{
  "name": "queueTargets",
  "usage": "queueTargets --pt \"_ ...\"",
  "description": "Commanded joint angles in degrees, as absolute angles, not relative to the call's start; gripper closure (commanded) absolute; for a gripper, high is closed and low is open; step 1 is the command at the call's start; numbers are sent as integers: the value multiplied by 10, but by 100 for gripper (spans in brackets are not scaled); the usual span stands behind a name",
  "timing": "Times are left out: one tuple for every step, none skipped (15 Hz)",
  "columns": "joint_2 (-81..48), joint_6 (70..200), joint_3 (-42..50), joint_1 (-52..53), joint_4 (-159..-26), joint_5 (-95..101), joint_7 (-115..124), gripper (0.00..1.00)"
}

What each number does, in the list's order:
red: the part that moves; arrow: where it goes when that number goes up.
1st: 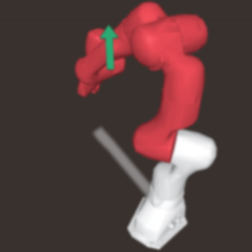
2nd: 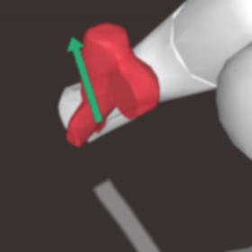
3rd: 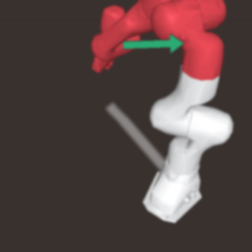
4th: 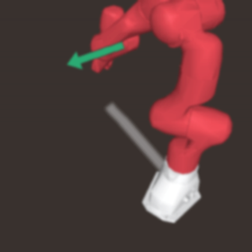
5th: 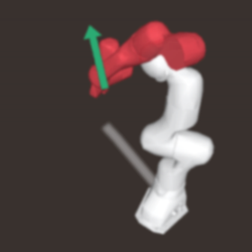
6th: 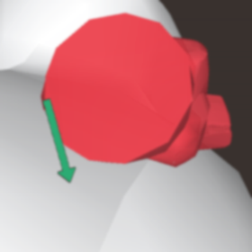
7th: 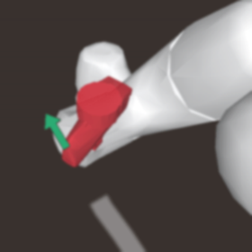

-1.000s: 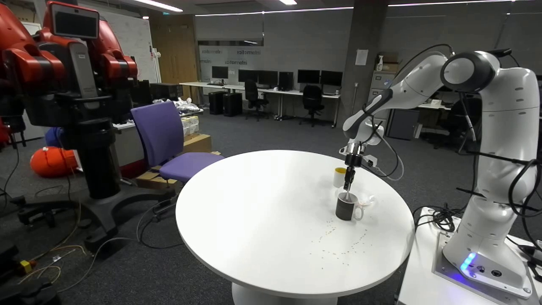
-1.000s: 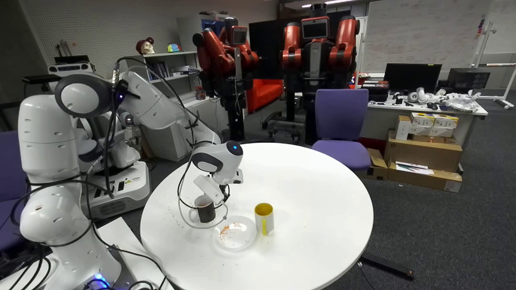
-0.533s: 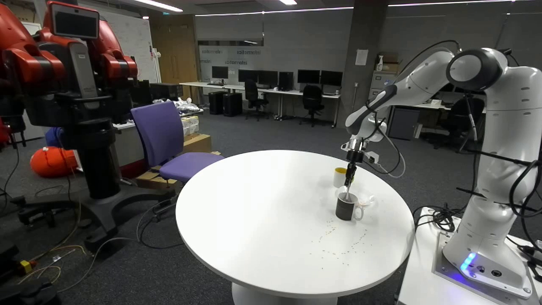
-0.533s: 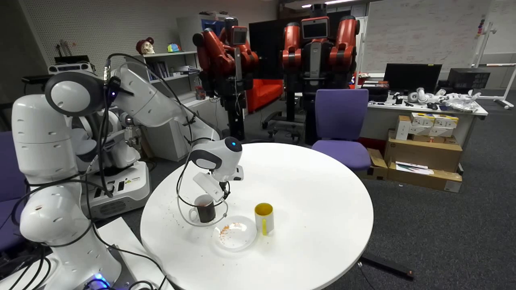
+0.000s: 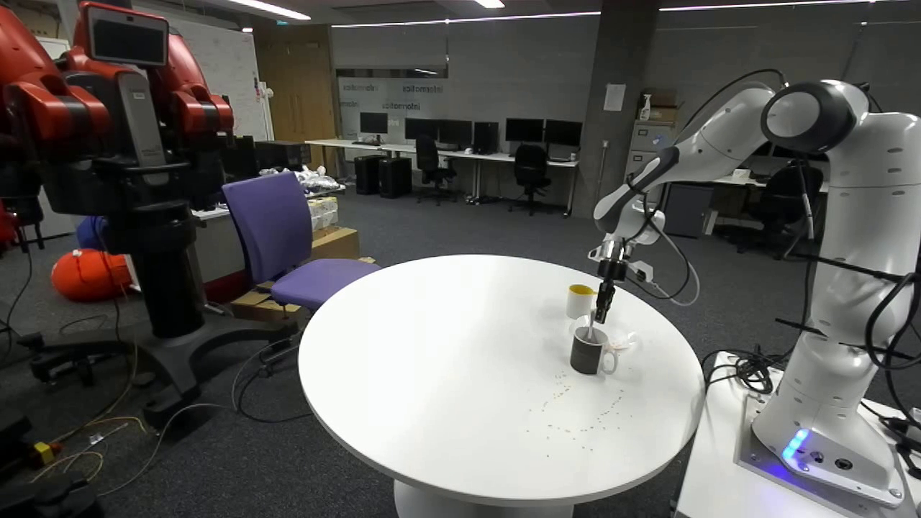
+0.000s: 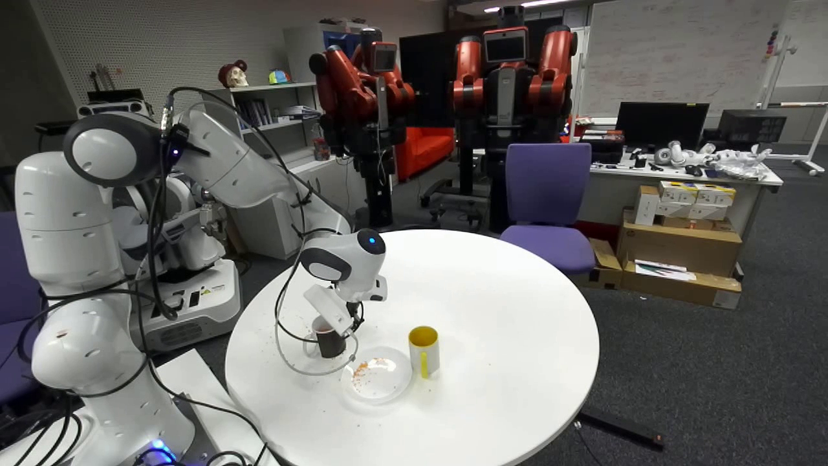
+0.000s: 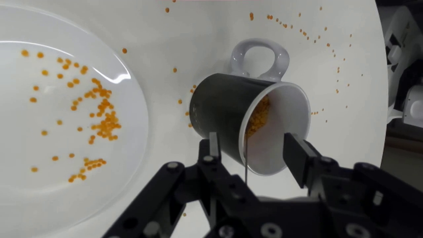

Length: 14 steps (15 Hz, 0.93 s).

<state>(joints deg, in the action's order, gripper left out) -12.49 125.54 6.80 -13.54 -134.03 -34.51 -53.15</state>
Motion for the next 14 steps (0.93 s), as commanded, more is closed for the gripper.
queueTargets --pt "-101 1252 72 -139 -1358 -338 -518 49" --pt "-101 1252 71 -138 -1356 -337 -518 51" --pt "-102 1252 71 -138 -1355 -337 -518 53" --pt "-102 1252 71 -138 -1354 -336 -517 54" --pt "-103 1252 71 -138 -1352 -335 -517 55" --pt "-104 1253 71 -138 -1349 -336 -518 54" --pt "-106 1253 70 -138 -1347 -337 -519 52" --pt "-108 1253 70 -137 -1345 -336 -518 50" --pt "-110 1254 70 -137 -1343 -336 -518 50" --pt "-111 1254 70 -137 -1341 -336 -518 50" --pt "-112 1255 70 -137 -1340 -337 -519 51" --pt "-111 1256 70 -137 -1339 -338 -518 51" --pt "-112 1258 70 -137 -1338 -338 -519 53" --pt "-112 1259 69 -137 -1337 -339 -519 52"
